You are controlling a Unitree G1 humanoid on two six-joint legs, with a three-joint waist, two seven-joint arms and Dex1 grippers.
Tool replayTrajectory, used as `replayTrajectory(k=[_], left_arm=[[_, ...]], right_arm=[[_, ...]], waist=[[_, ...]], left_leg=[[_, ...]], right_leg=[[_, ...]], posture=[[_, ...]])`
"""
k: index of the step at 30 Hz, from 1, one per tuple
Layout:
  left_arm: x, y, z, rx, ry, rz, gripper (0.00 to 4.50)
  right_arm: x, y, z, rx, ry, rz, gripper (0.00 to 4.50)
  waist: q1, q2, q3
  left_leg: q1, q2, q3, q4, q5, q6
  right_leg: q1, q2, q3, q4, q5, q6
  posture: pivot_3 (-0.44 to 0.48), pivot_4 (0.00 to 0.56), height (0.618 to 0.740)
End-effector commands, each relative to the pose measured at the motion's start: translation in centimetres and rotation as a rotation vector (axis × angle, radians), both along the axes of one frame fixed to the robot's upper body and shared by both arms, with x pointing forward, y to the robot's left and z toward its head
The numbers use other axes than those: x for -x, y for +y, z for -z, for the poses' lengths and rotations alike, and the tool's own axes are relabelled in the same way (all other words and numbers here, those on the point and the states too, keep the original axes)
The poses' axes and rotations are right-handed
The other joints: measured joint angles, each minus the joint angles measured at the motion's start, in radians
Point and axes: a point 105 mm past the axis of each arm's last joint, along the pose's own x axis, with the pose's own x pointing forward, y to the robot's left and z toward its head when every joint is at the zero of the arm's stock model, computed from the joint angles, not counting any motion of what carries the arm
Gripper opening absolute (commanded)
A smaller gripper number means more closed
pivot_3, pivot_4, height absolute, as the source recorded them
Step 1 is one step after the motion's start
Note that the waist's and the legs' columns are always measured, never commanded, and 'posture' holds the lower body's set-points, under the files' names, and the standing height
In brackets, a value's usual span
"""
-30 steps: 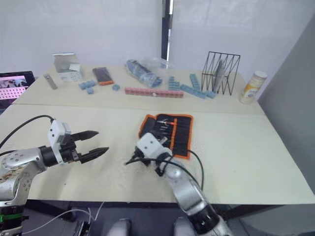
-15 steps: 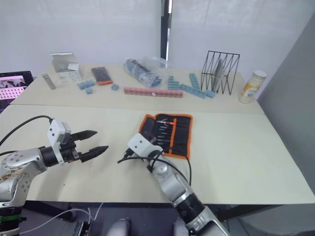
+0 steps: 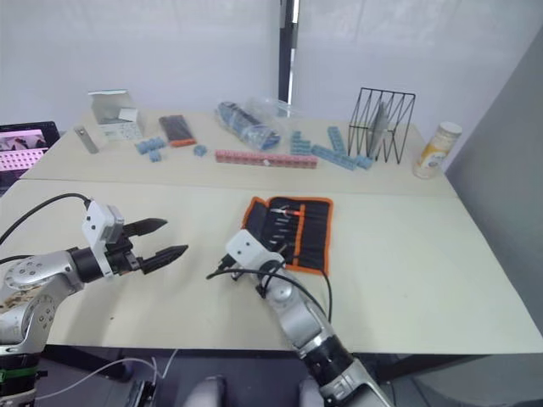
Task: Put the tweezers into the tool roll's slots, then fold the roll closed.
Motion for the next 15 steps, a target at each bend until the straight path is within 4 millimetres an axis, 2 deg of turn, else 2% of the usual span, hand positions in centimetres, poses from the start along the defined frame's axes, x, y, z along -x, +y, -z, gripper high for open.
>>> replayTrajectory(k=[1, 4, 8, 11, 15], left_arm=[[-0.2, 1.1, -0.3, -0.093, -0.049, 0.022, 4.5], [-0.5, 1.7, -0.1, -0.132, -0.046, 0.058, 4.5], [-0.5, 1.8, 0.7, -0.213, -0.025, 0.165, 4.5], [-0.3, 1.0, 0.8, -0.265, -0.029, 0.267, 4.5], [0.6, -0.5, 0.9, -0.325, -0.032, 0.446, 4.5]], right_arm=[[2.6, 0.9, -1.7, -0.056, -0.067, -0.185, 0.04], [5.4, 0.9, -1.0, -0.02, -0.071, -0.371, 0.04], [8.1, -0.8, 1.0, 0.12, -0.059, -0.564, 0.04], [9.4, -2.1, 1.2, 0.164, -0.063, -0.645, 0.04], [10.4, -2.8, 0.7, 0.169, -0.062, -0.686, 0.04]], waist=[[0.0, 0.0, 0.0], [0.0, 0.001, 0.0], [0.0, 0.0, 0.0], [0.003, 0.0, 0.0], [0.006, 0.0, 0.0]], left_leg=[[0.0, 0.0, 0.0, 0.0, 0.0, 0.0], [0.0, 0.0, 0.0, -0.001, 0.0, 0.0], [0.0, 0.0, 0.001, -0.001, 0.0, -0.001], [0.0, 0.0, 0.001, -0.001, 0.0, -0.001], [0.0, 0.0, 0.001, -0.001, 0.0, 0.0]], right_leg=[[0.0, 0.0, 0.0, 0.0, 0.0, 0.0], [0.0, 0.0, 0.0, -0.001, 0.0, 0.0], [0.0, 0.0, 0.0, -0.001, -0.001, -0.001], [0.0, 0.0, 0.0, -0.001, -0.001, -0.001], [0.0, 0.0, 0.0, -0.001, -0.001, -0.001]], posture=[[0.0, 0.15, 0.74], [0.0, 0.15, 0.74], [0.0, 0.15, 0.74], [0.0, 0.15, 0.74], [0.0, 0.15, 0.74]])
